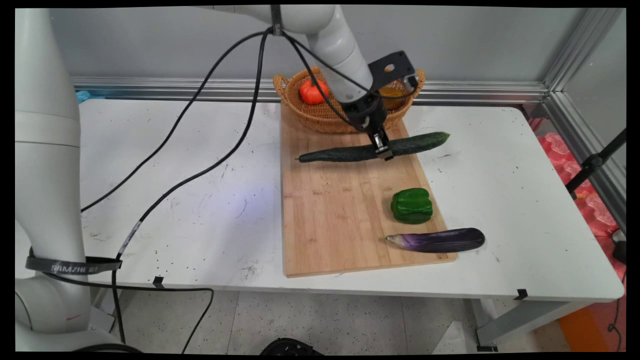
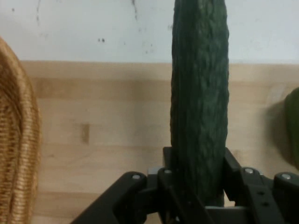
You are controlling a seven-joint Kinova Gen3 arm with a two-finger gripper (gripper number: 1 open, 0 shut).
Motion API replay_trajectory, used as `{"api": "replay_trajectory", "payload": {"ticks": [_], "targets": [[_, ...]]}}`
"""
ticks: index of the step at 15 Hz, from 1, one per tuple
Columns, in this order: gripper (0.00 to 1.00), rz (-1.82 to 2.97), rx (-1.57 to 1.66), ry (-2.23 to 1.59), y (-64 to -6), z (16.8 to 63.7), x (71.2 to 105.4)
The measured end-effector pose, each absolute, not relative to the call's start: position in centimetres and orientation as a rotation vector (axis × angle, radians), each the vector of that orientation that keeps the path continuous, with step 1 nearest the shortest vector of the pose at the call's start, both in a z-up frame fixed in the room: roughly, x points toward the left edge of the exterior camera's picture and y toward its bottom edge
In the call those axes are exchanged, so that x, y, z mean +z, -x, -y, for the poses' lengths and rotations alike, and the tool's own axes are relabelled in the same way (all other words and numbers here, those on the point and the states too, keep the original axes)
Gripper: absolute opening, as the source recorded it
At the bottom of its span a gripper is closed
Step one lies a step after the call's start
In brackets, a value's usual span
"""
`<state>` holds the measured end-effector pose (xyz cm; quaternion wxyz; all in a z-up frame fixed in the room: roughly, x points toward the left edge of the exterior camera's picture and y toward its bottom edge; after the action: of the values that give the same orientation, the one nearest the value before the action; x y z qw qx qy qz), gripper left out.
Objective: Place the picked object on the cutting board
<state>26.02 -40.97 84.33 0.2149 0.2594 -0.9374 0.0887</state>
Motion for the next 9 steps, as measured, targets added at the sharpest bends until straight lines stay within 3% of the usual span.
{"api": "replay_trajectory", "payload": {"ticks": [9], "targets": [[0.0,2.605,0.233,-0.749,-26.8,40.1,81.3]]}}
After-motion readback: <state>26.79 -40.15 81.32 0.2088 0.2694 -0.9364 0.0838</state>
